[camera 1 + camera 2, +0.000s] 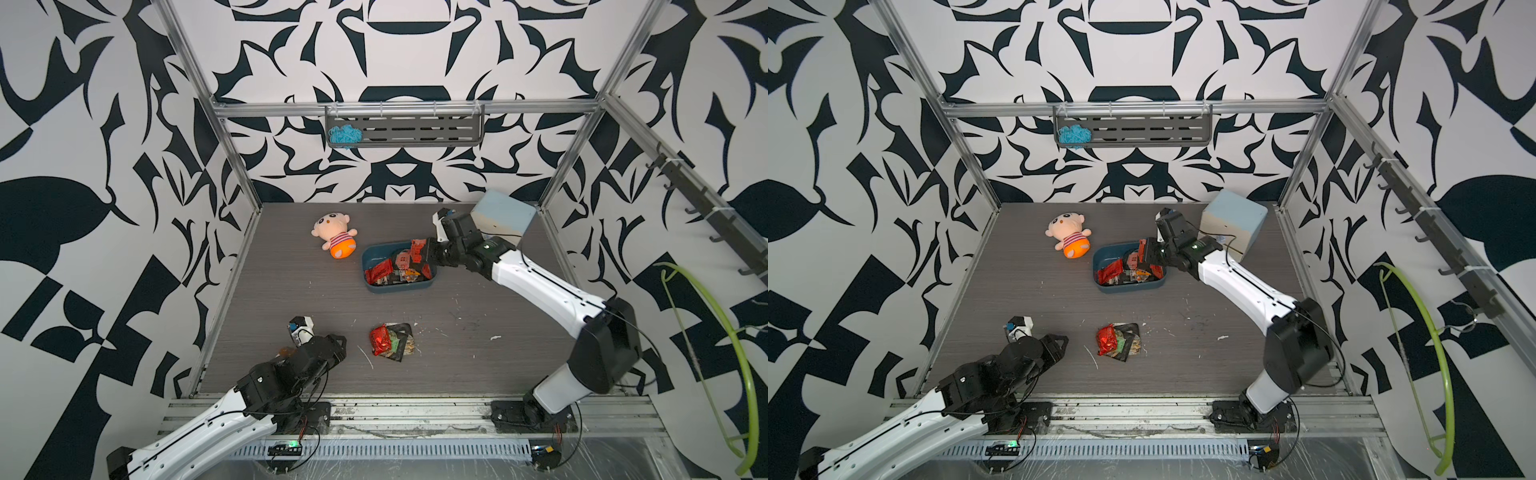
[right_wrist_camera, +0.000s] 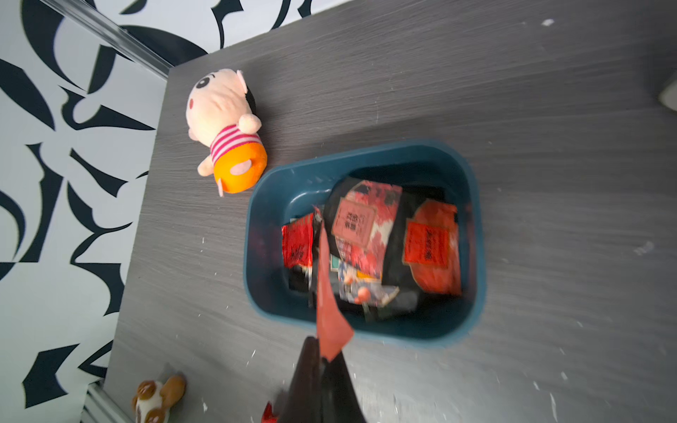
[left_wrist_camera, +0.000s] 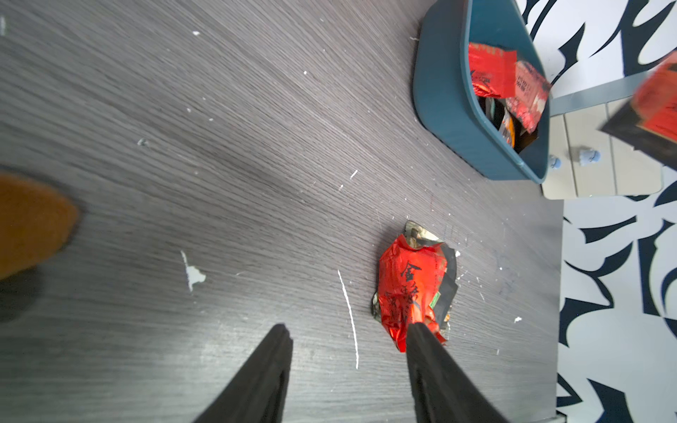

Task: Put the tea bags into the storage box
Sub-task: Place the tea bag in the storage box, then pick up the tea bag from the center of the board.

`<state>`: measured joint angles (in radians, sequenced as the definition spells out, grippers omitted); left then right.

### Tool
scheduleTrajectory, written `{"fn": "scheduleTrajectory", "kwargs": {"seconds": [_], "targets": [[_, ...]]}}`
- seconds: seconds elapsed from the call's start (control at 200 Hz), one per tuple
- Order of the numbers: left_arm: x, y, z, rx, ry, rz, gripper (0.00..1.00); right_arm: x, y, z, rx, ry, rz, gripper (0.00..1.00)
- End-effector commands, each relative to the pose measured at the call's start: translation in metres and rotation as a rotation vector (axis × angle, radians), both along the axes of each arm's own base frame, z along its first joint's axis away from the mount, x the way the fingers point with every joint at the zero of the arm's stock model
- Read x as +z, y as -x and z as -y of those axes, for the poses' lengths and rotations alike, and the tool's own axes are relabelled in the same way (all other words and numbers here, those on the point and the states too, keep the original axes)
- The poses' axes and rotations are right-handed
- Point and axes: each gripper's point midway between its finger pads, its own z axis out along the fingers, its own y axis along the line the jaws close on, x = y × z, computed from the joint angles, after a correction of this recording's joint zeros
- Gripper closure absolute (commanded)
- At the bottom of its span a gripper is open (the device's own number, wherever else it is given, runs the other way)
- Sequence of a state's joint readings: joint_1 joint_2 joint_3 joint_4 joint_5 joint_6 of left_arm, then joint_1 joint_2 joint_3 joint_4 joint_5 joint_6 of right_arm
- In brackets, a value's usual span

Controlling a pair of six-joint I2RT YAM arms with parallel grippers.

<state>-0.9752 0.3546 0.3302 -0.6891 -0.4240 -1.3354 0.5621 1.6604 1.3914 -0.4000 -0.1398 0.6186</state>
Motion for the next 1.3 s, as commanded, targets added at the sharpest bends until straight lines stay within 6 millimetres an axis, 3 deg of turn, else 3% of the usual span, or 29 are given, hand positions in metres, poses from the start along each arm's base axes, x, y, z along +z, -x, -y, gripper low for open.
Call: {"fn": "scheduleTrajectory", "kwargs": {"seconds": [0.0, 0.165, 0.285, 0.43, 0.53, 0.69, 0.85, 1.005, 1.16, 1.295], "targets": [[-0.007, 0.004, -0.011, 0.002, -0.062, -0.021, 0.43, 0.01, -0.017, -0.015, 0.047, -0.029, 0.014, 1.0], [-0.009, 0.003, -0.008, -0.004, -0.075, -0.029, 0.41, -0.026, -0.03, -0.025, 0.052, 0.011, -0.081, 1.0], [-0.01, 0.003, -0.005, -0.019, -0.093, -0.039, 0.41, -0.046, -0.032, -0.019, 0.038, 0.033, -0.127, 1.0], [-0.013, 0.002, -0.007, -0.016, -0.132, -0.051, 0.4, -0.057, -0.029, -0.005, 0.015, 0.07, -0.148, 0.91], [-0.012, 0.002, -0.008, -0.013, -0.158, -0.069, 0.4, -0.052, -0.023, 0.007, 0.008, 0.102, -0.15, 0.85], [-0.002, 0.0, -0.008, -0.013, -0.176, -0.067, 0.41, -0.004, -0.012, 0.044, -0.019, 0.232, -0.026, 0.67], [0.007, -0.005, 0.008, -0.046, -0.128, -0.043, 0.4, 0.051, 0.022, 0.079, -0.025, 0.29, 0.093, 0.62], [0.012, -0.011, 0.043, -0.136, -0.029, -0.018, 0.4, 0.077, 0.078, 0.079, 0.054, 0.121, 0.129, 0.61], [0.008, -0.012, 0.06, -0.175, -0.035, -0.061, 0.4, 0.061, 0.129, 0.066, 0.078, -0.168, 0.056, 0.56], [0.0, -0.013, 0.078, -0.221, -0.032, -0.107, 0.4, 0.012, 0.154, 0.062, 0.045, -0.261, -0.045, 0.56]]}}
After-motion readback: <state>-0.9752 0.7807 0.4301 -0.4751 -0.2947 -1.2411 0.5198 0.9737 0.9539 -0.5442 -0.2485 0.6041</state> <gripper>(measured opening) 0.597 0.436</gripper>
